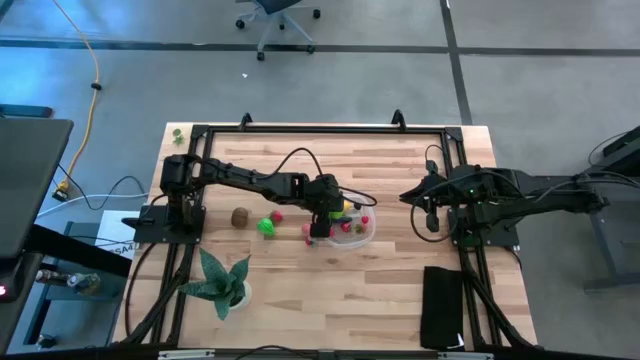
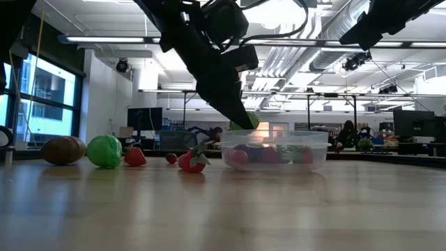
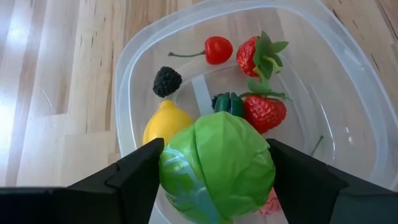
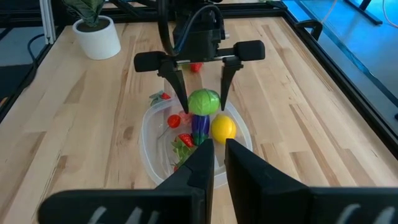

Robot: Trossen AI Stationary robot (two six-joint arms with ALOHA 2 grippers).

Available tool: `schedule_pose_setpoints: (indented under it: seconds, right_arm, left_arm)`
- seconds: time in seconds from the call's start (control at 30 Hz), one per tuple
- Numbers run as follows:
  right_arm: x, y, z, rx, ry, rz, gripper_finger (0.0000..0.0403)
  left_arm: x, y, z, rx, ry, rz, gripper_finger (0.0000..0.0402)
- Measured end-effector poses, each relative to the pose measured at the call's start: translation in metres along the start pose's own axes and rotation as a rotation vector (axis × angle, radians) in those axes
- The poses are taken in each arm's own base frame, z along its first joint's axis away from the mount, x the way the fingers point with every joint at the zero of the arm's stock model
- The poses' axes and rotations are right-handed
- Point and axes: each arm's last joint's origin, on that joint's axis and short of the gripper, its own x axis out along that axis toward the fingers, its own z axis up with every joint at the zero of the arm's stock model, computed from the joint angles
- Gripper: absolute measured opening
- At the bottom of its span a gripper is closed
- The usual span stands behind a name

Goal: Pick and placing Produce into tupperware
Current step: Put the green cabbage into the transparent container, then put the red cherry into the transparent container

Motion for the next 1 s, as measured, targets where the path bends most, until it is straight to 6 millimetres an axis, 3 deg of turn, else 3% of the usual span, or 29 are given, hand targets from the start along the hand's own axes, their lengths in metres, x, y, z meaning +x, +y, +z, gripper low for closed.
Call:
schedule_pose_setpoints:
  seconds: [0.3,0.5,0.8,1.0]
  right_arm:
    - [0.000,0.000,0.000,0.000,0.000,0.000,0.0030]
    - [0.000,0.000,0.000,0.000,0.000,0.000,0.0030]
    - [0.000,0.000,0.000,0.000,0.000,0.000,0.0030]
    - [0.000,0.000,0.000,0.000,0.000,0.000,0.0030]
  left_arm:
    - [0.000,0.000,-0.002,0.034,0.021,0.013,0.0317]
    - [-0.009,0.001,0.001,0.050,0.010,0.025,0.0310]
    - [-0.067,0.026,-0.002,-0.042,0.080,0.099,0.0272]
    - [-0.103,0.049,-0.027,-0.140,0.261,0.118,0.0262]
